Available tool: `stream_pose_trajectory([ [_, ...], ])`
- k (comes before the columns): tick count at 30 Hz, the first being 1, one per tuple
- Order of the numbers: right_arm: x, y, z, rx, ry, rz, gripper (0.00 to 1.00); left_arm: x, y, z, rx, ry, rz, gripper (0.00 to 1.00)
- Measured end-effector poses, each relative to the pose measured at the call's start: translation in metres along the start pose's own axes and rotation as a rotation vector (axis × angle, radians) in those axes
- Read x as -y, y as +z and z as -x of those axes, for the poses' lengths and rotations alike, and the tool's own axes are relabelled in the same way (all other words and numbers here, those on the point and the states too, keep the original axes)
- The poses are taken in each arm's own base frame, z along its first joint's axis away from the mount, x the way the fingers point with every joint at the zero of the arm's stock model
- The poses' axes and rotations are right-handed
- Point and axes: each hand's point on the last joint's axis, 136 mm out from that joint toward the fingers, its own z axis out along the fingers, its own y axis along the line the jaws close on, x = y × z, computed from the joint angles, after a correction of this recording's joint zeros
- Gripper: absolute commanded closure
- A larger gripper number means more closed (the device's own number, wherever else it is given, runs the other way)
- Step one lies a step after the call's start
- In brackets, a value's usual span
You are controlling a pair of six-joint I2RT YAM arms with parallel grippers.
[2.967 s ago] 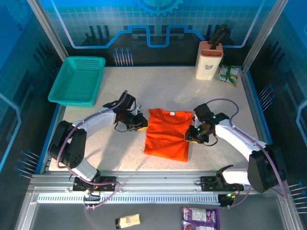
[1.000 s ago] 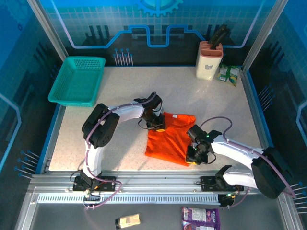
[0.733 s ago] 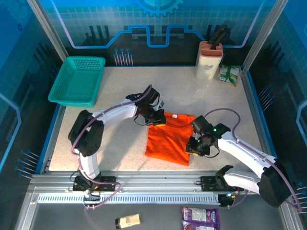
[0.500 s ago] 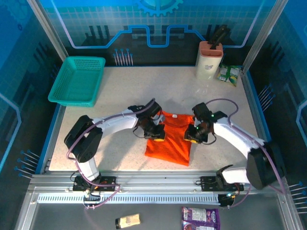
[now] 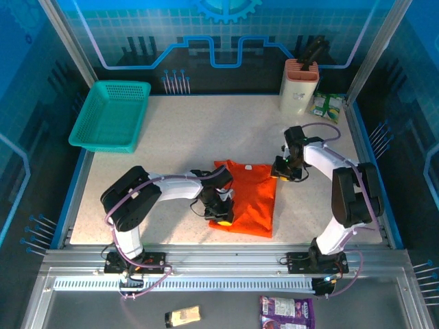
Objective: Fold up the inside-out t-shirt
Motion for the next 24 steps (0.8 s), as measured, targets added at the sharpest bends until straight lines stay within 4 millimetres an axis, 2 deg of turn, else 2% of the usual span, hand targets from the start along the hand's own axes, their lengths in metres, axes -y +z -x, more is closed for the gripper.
stream_pose_trajectory([
  [12,0.001,0.020,0.009,-0.027,-0.027,0.068,0.61,0.002,0.000,0.002,0.008,-0.015,-0.007,0.93],
  [24,-0.005,0.026,0.017,-0.017,-0.036,0.123,0.62,0.000,-0.001,0.001,0.016,-0.013,-0.003,0.93],
])
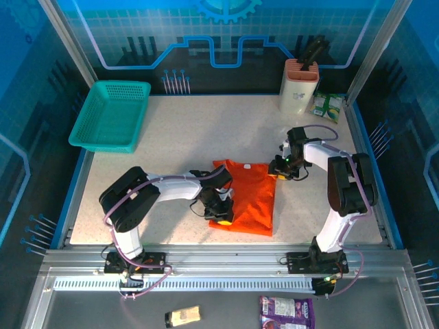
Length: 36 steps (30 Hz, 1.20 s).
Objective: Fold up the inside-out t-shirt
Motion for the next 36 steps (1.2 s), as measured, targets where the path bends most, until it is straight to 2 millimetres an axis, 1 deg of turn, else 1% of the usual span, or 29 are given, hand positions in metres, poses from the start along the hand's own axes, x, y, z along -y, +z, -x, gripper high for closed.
stream_pose_trajectory([
  [5,-0.001,0.002,0.000,-0.007,0.005,0.006,0.65,0.000,0.000,0.000,0.000,0.000,0.000,0.93],
  [15,-0.005,0.003,0.002,-0.008,0.036,0.037,0.81,0.000,0.000,0.000,0.002,0.000,0.002,0.93],
  [17,-0.005,0.003,0.003,-0.007,0.039,0.038,0.85,0.000,0.000,0.000,0.002,0.000,0.002,0.93],
  [21,-0.005,0.002,0.003,-0.006,0.041,0.038,0.99,0.000,0.000,0.000,0.002,0.001,0.002,0.93],
  [23,-0.005,0.002,0.003,-0.004,0.039,0.038,1.00,0.000,-0.001,0.000,0.007,0.002,0.004,0.92],
  [26,-0.007,0.000,0.005,-0.003,0.038,0.037,1.00,0.001,-0.006,0.002,0.027,0.006,0.009,0.85],
  [29,-0.008,-0.003,0.008,0.002,0.029,0.031,1.00,0.006,-0.015,0.003,0.062,0.013,0.007,0.79],
  [32,-0.007,-0.008,0.011,0.006,0.011,0.012,1.00,0.015,-0.034,0.009,0.118,0.021,-0.005,0.75],
  [34,-0.006,-0.013,0.014,0.008,-0.010,-0.013,1.00,0.022,-0.053,0.021,0.179,0.024,-0.023,0.74],
  [36,-0.006,-0.018,0.019,0.017,-0.044,-0.033,1.00,0.023,-0.076,0.039,0.257,0.010,-0.038,0.73],
])
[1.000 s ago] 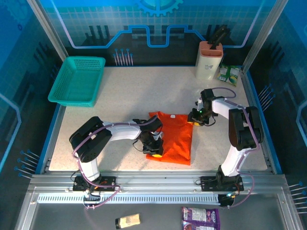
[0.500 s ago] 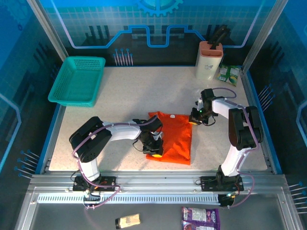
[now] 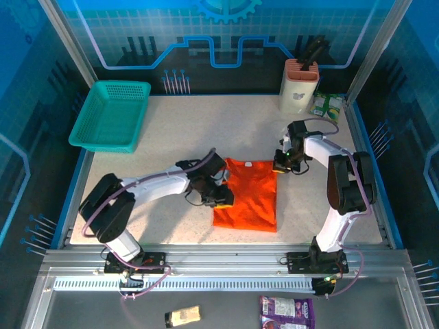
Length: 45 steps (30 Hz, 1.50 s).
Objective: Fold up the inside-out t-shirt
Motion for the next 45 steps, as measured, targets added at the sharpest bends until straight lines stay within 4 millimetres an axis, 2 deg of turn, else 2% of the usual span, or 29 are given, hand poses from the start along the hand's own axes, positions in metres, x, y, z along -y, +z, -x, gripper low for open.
stream_pose_trajectory([
  [2,0.002,-0.005,0.006,0.010,-0.036,-0.028,1.00,-0.006,-0.018,0.025,0.080,-0.035,-0.004,0.72],
  [4,0.005,-0.009,0.015,0.022,-0.079,-0.064,1.00,-0.023,-0.033,0.050,0.151,-0.082,0.007,0.69],
  [8,0.007,-0.009,0.031,0.038,-0.170,-0.120,1.00,-0.058,-0.048,0.082,0.229,-0.164,0.048,0.68],
  [11,0.007,-0.006,0.042,0.042,-0.231,-0.138,1.00,-0.073,-0.041,0.102,0.238,-0.186,0.077,0.66],
  [18,0.005,0.004,0.063,0.033,-0.309,-0.151,1.00,-0.082,-0.010,0.134,0.227,-0.179,0.095,0.63],
  [27,0.001,0.002,0.064,0.018,-0.325,-0.137,1.00,-0.073,0.007,0.167,0.269,-0.171,0.038,0.65],
  [29,0.001,0.001,0.063,0.015,-0.324,-0.134,1.00,-0.070,0.010,0.169,0.269,-0.178,0.016,0.70],
  [33,0.000,0.000,0.061,0.005,-0.321,-0.128,1.00,-0.059,0.013,0.175,0.274,-0.173,-0.045,0.89],
  [35,-0.001,0.000,0.061,0.002,-0.321,-0.125,1.00,-0.054,0.013,0.176,0.277,-0.168,-0.067,0.94],
  [38,-0.002,-0.002,0.061,0.000,-0.320,-0.124,1.00,-0.045,0.014,0.177,0.277,-0.145,-0.095,1.00],
  [45,-0.002,-0.002,0.059,-0.007,-0.318,-0.122,1.00,-0.008,0.010,0.181,0.282,-0.060,-0.211,1.00],
])
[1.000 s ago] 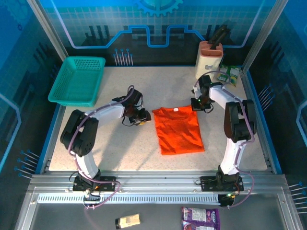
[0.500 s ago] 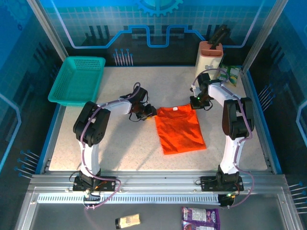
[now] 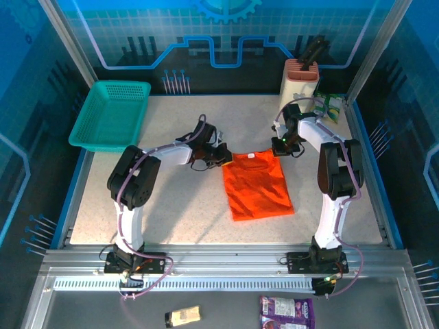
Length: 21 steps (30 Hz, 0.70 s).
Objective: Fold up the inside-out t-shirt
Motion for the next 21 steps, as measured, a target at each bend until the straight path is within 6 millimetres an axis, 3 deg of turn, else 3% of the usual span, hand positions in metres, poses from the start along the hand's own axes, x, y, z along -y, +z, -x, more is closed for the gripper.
stream_pose_trajectory([
  [2,0.000,0.000,0.000,0.000,0.000,0.000,1.00,0.009,0.000,0.002,0.002,0.015,-0.026,0.98],
  [5,0.000,0.000,0.000,-0.001,0.000,0.000,1.00,0.010,-0.001,0.005,0.015,0.021,-0.010,0.74],
  [10,0.000,0.000,0.000,-0.001,0.000,0.000,1.00,-0.019,-0.009,0.006,0.050,-0.023,0.151,0.57],
  [15,0.000,0.000,0.000,-0.001,0.000,0.000,1.00,-0.038,-0.017,0.002,0.059,-0.059,0.252,0.53],
  [21,0.000,0.000,0.000,-0.001,0.000,0.000,1.00,-0.046,-0.017,0.000,0.048,-0.079,0.274,0.54],
])
